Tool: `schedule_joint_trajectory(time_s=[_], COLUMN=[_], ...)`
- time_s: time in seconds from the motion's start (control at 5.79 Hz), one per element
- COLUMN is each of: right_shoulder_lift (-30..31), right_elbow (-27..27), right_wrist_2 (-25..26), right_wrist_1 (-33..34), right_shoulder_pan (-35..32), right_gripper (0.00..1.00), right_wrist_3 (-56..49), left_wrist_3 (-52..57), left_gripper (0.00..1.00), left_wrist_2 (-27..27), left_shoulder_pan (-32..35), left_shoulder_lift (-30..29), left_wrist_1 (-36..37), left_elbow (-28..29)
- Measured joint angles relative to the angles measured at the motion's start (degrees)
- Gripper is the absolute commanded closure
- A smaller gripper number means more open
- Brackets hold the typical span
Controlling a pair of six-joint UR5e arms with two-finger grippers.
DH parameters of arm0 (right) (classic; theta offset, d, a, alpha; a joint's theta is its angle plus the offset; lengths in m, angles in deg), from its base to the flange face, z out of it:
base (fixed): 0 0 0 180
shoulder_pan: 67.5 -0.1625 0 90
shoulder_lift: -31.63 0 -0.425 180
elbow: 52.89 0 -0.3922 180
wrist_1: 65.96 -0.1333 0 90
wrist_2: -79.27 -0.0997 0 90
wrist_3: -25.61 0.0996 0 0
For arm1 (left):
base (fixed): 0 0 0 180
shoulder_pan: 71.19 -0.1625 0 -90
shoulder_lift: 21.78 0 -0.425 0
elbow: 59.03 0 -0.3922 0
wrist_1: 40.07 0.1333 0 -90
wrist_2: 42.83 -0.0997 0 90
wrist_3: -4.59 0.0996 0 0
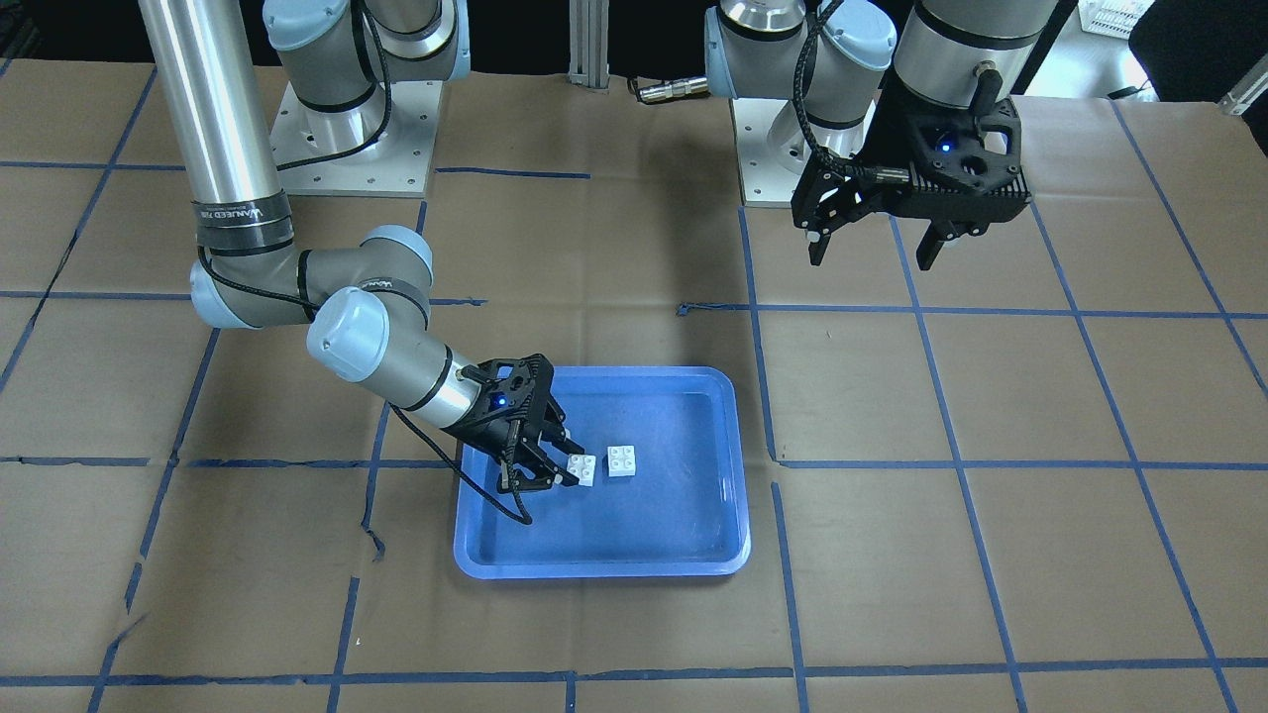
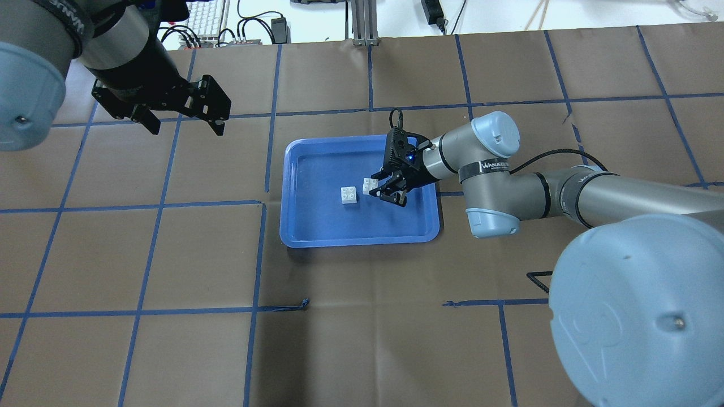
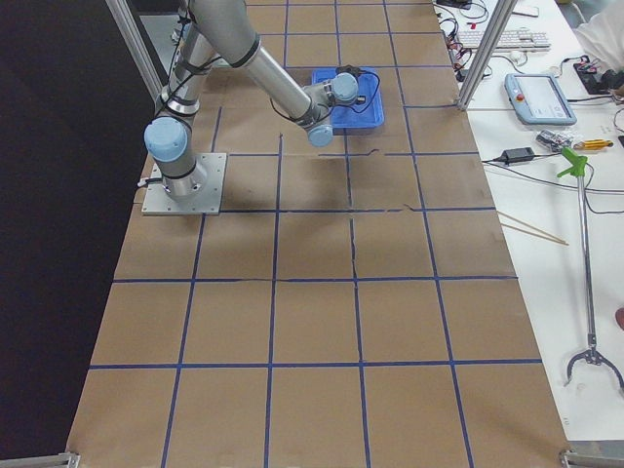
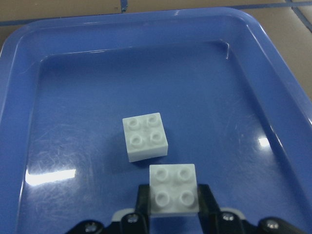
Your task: Assemble white blocks and place on blue tray
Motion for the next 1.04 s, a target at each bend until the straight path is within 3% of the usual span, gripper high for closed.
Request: schedule_joint_trajectory(time_s=[1.04], right_shoulder_lift=[-0.1], right_elbow=[0.3], right_wrist_2=[-0.1], right_wrist_1=[-0.1], right_shoulder_pan=[-1.9], right_gripper=[0.75], right_wrist_3=[0.1], left_wrist_3=[0.0], left_gripper=[0.01], left_wrist_2=[0.0], left_shoulder_pan=[0.1], left_shoulder_lift=[0.0], left_wrist_1=[0.1], left_elbow=[0.0])
